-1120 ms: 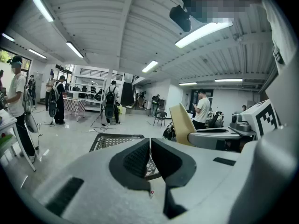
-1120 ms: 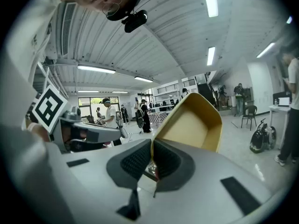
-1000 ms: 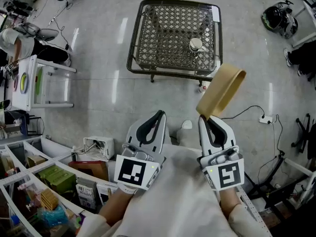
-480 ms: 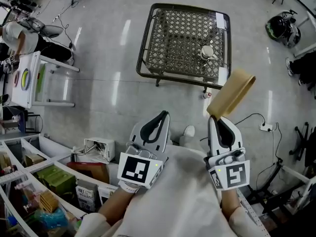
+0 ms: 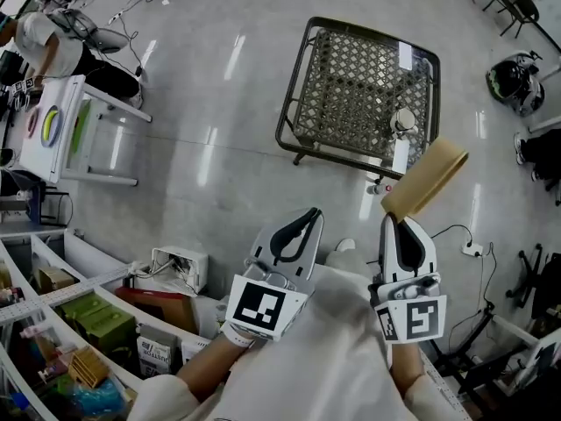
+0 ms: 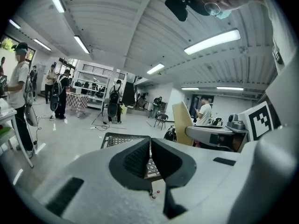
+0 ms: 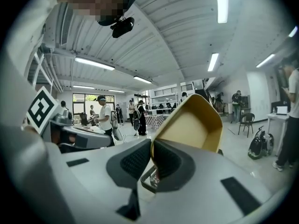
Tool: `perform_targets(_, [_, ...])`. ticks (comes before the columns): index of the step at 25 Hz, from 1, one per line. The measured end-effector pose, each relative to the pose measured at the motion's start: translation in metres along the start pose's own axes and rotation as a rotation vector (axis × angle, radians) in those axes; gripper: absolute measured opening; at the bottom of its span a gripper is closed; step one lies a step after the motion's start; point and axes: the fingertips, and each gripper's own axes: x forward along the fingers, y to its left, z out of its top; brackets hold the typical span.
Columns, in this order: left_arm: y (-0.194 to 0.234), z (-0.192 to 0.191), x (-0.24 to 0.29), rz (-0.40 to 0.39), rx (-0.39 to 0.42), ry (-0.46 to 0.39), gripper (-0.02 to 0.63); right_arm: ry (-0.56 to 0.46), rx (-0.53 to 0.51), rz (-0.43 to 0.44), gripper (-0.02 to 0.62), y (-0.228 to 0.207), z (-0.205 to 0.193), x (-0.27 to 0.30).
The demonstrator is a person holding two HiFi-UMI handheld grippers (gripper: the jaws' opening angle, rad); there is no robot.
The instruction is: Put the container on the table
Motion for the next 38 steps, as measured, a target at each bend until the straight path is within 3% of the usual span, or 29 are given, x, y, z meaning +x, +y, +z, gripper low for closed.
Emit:
perform_targets(6, [0.038, 0.008, 0.004, -0.015, -0.005, -0.023, 0.032, 0.009, -0.005, -0.068, 0.034, 0.006, 0.006, 0.017])
perform_targets(12, [0.054, 0.015, 0.02, 0.003, -0.048, -0.025, 0.032, 0.035, -0.021, -0.055, 0.034, -0.002, 0.01, 0.039])
perform_targets(22, [0.072, 0.036, 0.085, 0.108, -0.024, -0.038, 0.032, 0.04, -0.054, 0.086, 0.034, -0.043, 0.016, 0.101])
perform_targets(26, [0.072, 0.052, 0.121, 0.136, -0.017, -0.04, 0.032, 0.052, -0.02, 0.128, 0.034, -0.073, 0.019, 0.124])
perform_targets(38, [0.069, 0.067, 0.212, 0.201, 0.019, 0.021, 0.032, 0.077, 0.018, 0.211, 0.034, -0.147, 0.014, 0.168])
